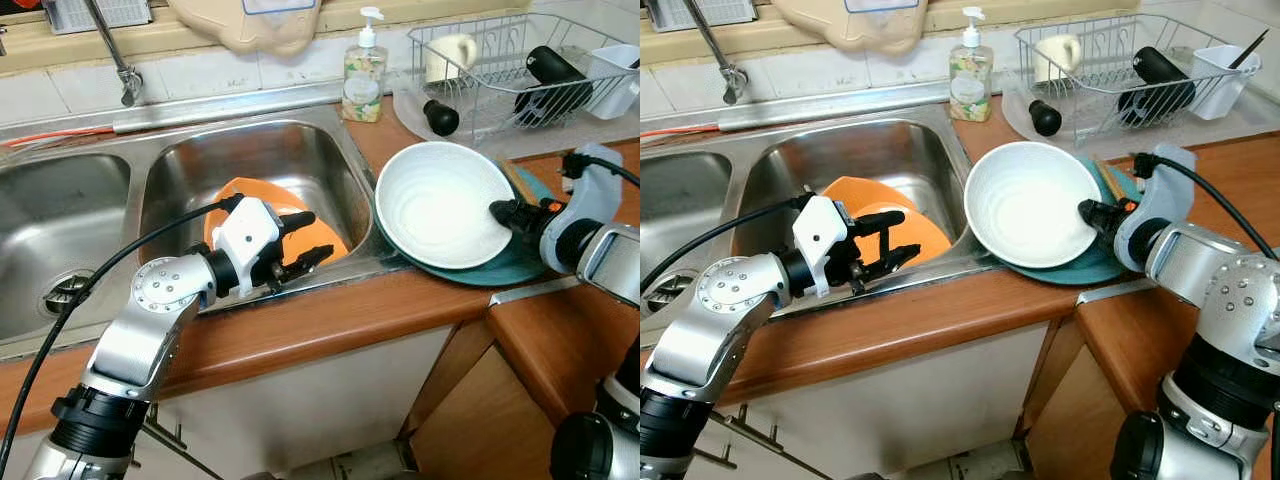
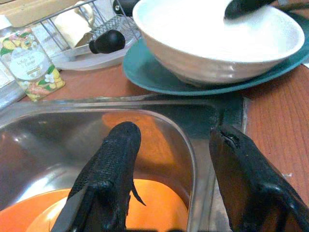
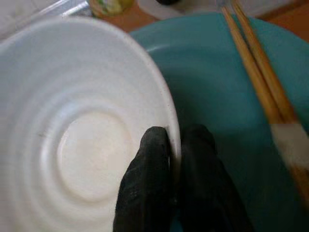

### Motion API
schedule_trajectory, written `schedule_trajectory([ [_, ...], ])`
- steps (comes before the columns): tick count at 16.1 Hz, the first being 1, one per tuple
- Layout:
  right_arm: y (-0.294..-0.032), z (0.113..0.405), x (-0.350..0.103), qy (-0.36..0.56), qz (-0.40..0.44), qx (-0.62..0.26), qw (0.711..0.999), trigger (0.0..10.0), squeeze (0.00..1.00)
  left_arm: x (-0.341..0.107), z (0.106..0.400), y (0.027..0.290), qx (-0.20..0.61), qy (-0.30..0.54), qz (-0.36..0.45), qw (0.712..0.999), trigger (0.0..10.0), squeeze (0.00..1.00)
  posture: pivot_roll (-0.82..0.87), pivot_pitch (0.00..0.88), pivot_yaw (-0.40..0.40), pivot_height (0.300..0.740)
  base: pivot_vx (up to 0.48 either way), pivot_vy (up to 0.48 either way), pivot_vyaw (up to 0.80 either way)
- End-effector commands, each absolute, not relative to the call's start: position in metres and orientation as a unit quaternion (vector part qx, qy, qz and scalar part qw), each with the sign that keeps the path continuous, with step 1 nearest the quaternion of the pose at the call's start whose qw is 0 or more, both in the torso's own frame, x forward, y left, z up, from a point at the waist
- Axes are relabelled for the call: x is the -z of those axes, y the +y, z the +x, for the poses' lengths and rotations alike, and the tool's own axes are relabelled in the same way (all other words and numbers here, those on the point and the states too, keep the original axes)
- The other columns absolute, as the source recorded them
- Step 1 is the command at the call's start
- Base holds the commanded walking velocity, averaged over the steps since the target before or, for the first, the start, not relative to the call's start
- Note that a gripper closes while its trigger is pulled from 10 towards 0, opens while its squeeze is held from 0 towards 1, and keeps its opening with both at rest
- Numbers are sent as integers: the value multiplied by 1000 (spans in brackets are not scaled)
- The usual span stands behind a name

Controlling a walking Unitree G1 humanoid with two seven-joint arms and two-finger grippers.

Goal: Kitchen organization

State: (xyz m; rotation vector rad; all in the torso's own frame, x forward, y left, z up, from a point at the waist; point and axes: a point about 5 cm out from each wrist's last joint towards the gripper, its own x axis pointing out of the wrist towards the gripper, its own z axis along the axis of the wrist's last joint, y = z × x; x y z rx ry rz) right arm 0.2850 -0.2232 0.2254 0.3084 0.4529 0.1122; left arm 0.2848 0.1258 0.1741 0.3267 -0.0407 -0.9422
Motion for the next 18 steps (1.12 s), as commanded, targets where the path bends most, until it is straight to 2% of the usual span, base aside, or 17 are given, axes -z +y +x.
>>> schedule_trajectory([
  [1, -221, 286, -226, 226, 150, -54, 961, 0, 0, -175, 284, 124, 451, -21, 169, 876, 10000, 0, -211, 0, 59, 740, 0, 0, 0],
  [7, -217, 291, -238, 165, 146, -59, 974, 0, 0, -180, 294, 123, 421, -31, 158, 893, 10000, 0, -209, 0, 62, 740, 0, 0, 0],
  [13, -211, 293, -272, 31, 124, -95, 987, 0, 0, -190, 300, 113, 408, -48, 44, 911, 10000, 0, -207, 0, 66, 740, 0, 0, 0],
  [14, -209, 293, -280, 0, 95, -101, 990, 0, 0, -193, 301, 111, 413, -51, 10, 909, 10000, 745, -208, 0, 66, 740, 0, 0, 0],
  [15, -203, 292, -286, -27, 51, -116, 992, 0, 0, -196, 302, 108, 413, -56, -18, 909, 10000, 1000, -208, 0, 66, 740, 0, 0, 0],
  [16, -200, 291, -288, -36, 38, -123, 991, 0, 0, -197, 303, 107, 412, -57, -25, 909, 10000, 1000, -208, 0, 66, 740, 0, 0, 0],
  [17, -191, 290, -289, -46, 14, -140, 989, 0, 0, -198, 304, 102, 414, -58, -48, 907, 10000, 204, -206, 0, 70, 740, 0, 0, 0],
  [18, -189, 289, -290, -55, 5, -147, 988, 0, 0, -199, 305, 100, 417, -58, -58, 905, 10000, 0, -206, 0, 70, 740, 0, 0, 0],
])
